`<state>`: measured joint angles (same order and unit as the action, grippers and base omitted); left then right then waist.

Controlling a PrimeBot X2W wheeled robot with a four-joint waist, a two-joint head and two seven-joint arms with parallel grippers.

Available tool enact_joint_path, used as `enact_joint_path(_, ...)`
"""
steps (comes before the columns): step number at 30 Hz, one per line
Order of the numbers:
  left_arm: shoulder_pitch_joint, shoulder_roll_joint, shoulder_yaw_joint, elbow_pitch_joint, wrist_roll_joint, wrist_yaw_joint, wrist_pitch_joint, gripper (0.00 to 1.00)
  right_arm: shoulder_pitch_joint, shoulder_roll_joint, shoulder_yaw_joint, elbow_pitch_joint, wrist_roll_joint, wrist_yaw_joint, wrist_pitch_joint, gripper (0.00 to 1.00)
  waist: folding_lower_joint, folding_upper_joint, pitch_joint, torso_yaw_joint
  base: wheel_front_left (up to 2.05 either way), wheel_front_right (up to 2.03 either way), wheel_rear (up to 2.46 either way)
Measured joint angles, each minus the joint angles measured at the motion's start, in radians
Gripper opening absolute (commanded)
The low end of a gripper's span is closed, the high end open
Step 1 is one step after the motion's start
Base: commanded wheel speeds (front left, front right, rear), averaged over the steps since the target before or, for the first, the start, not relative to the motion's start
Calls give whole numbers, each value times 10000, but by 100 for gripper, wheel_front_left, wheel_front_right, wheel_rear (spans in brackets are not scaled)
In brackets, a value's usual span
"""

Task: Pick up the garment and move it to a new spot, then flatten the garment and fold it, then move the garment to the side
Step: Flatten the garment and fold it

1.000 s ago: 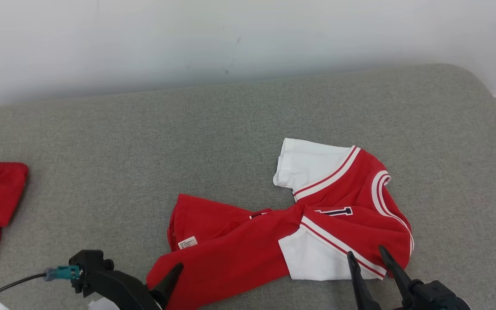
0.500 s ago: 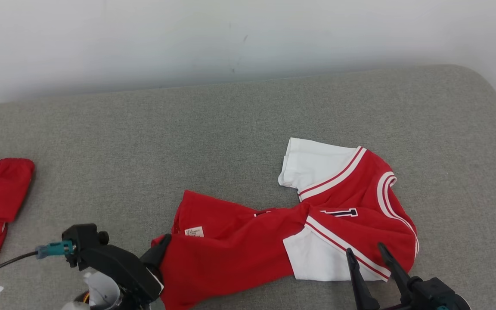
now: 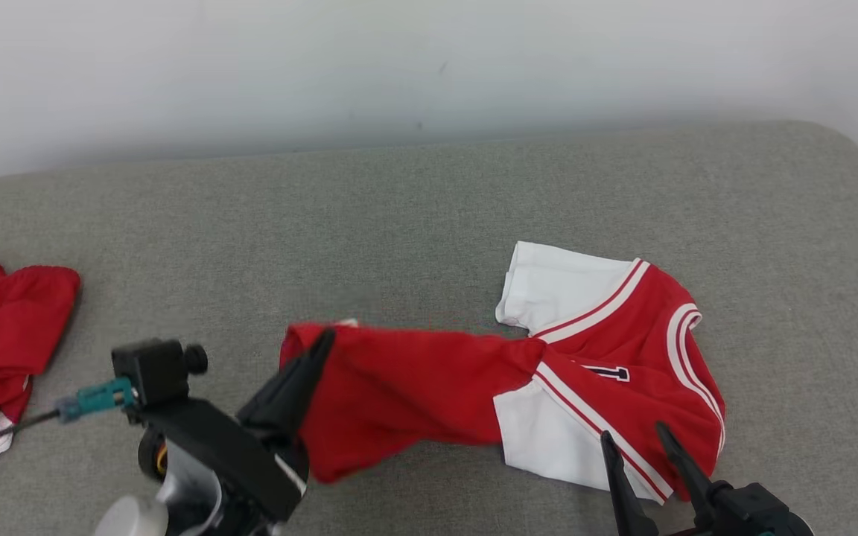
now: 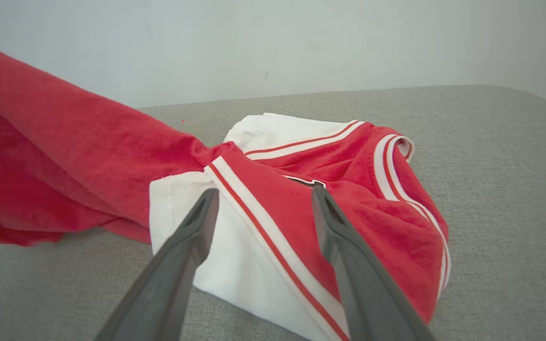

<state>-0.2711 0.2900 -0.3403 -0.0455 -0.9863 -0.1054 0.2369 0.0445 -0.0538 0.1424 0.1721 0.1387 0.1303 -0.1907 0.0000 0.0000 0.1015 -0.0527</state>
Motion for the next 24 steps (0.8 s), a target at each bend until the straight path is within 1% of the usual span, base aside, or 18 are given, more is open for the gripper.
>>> enact_joint_path(4,1388,963,-389,-527,-40,336,1122,0,63,12,-63,-48,6,0,0,100,0,0,59,132,0,0,0)
enact_joint_path(6,2027,1271,-531,-696,-113,481,1517,0,116,8,-125,-52,6,0,0,100,0,0,92,224,0,0,0)
enact_joint_path(8,2464,1300,-690,-836,-203,568,1714,0,138,8,-146,-61,4,0,15,100,1,0,112,333,0,0,0)
enact_joint_path(10,2575,1388,-777,-834,-167,629,1808,0,137,8,-136,-79,4,0,33,100,1,0,118,392,0,0,0)
enact_joint_path(12,2698,1622,-894,-694,86,752,1904,0,126,4,-119,-113,-4,0,65,100,0,-1,121,508,0,0,0)
enact_joint_path(14,2704,1676,-1041,-420,382,863,1898,0,106,0,-88,-150,-8,0,117,100,1,0,109,613,0,0,0)
enact_joint_path(17,2594,1643,-1118,130,907,1058,1593,0,73,-4,-31,-178,-12,0,157,100,1,0,40,700,0,0,0)
enact_joint_path(21,2191,1576,-1149,976,1887,1452,918,0,55,-36,71,-171,-10,0,194,100,1,0,-60,712,0,0,0)
enact_joint_path(22,2185,1557,-1149,1158,2010,1559,767,33,53,-38,107,-167,-8,0,211,100,0,0,-79,686,0,0,0)
enact_joint_path(23,2187,1515,-1152,1310,2057,1616,631,100,53,-35,138,-167,-4,0,221,100,0,0,-92,652,0,0,0)
enact_joint_path(24,2189,1442,-1131,1388,2115,1682,453,100,57,-35,125,-169,8,0,221,100,0,0,-102,616,0,0,0)
